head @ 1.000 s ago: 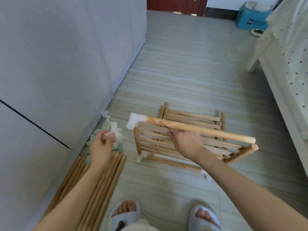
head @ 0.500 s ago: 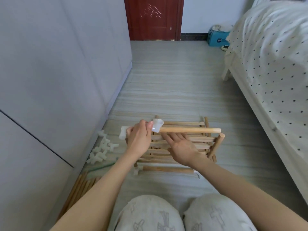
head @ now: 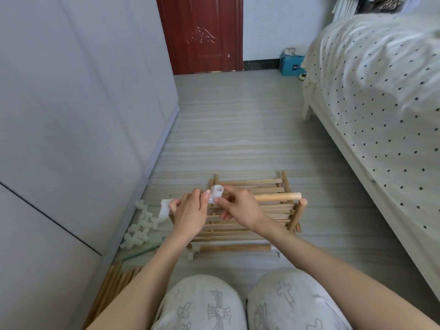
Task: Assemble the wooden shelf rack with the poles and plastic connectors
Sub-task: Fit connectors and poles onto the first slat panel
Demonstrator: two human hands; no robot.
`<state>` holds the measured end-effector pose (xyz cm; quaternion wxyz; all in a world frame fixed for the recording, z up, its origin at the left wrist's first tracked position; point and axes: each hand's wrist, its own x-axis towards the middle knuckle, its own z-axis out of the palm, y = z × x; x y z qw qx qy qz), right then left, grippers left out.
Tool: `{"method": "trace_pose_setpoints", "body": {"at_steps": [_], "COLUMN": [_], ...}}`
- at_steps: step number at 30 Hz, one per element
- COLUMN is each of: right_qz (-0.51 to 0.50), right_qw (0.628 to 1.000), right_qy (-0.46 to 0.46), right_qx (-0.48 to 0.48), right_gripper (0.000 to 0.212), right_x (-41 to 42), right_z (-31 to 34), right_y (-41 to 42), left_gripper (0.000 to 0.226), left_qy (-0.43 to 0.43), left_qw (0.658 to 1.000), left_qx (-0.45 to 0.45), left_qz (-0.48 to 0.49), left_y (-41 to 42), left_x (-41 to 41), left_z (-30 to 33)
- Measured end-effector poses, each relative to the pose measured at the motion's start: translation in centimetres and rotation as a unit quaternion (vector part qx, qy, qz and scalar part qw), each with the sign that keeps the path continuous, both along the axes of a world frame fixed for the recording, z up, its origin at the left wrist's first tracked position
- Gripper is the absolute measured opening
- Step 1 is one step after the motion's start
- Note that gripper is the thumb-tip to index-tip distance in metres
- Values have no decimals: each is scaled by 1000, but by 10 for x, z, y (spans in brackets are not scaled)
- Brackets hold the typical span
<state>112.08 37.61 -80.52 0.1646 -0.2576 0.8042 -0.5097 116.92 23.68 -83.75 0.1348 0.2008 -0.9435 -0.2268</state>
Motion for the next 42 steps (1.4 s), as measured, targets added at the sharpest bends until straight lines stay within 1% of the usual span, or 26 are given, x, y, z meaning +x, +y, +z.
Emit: {"method": "trace_pose_setpoints", "body": {"at_steps": [2,6,7,8,9,10,12,14,15,17,20,22,24,25,27,28,29,32,34,36,39,41,42], "right_qz": [-8,-17,-32,-55,-83,-110,-152,-186,-204,-233,-280,-311,-316,-301,-259,-240,-229,-238,-250,-266,-285,-278,-272], "right_qw": [1000,999,999,998,992,981,945,908,896,868,814,783,763,766,798,816,828,850,865,883,913,922,922], "right_qy": [-10,27,20,-8,-54,-110,-215,-273,-285,-313,-369,-399,-426,-435,-429,-417,-402,-354,-325,-288,-233,-229,-234], "right_qx": [-13,-14,-23,-42,-73,-112,-195,-257,-273,-307,-350,-362,-369,-365,-336,-322,-316,-308,-289,-258,-175,-144,-144], "right_gripper": [21,12,10,10,14,17,20,22,25,28,26,25,35,45,63,66,64,37,25,27,37,49,52], "right_x": [2,6,6,4,2,0,-5,-10,-12,-16,-21,-23,-26,-27,-27,-26,-24,-22,-22,-22,-24,-24,-24], "right_z": [0,3,4,5,7,10,18,24,26,26,21,17,13,11,9,9,9,8,6,5,3,1,0], "right_y": [1,11,16,22,30,39,60,84,96,118,147,159,166,169,171,171,170,165,163,160,159,160,161], "left_gripper": [28,38,42,45,45,44,37,33,34,36,35,34,33,32,32,32,31,31,31,31,31,31,31], "left_qy": [-19,-33,-39,-51,-69,-92,-127,-126,-118,-113,-118,-104,-91,-87,-82,-82,-82,-82,-81,-78,-73,-72,-72], "left_qw": [1000,999,999,998,996,992,979,966,964,963,964,968,970,970,969,969,969,967,967,968,969,970,970], "left_qx": [-1,0,2,1,-8,-29,-101,-144,-146,-118,-79,-87,-99,-106,-115,-116,-115,-121,-124,-122,-123,-123,-125], "left_qz": [-11,-29,-35,-45,-60,-79,-126,-172,-191,-216,-226,-212,-203,-203,-204,-204,-203,-206,-207,-205,-201,-199,-197], "left_y": [-1,1,1,0,-1,-3,-3,5,11,21,22,21,23,24,26,26,25,25,24,23,22,22,22], "left_x": [3,6,6,5,3,2,-3,-9,-11,-15,-12,-8,-7,-6,-5,-5,-5,-4,-3,-2,-3,-4,-4], "left_z": [2,6,8,11,15,20,28,32,32,31,23,18,17,16,16,17,17,16,14,13,11,10,9]}}
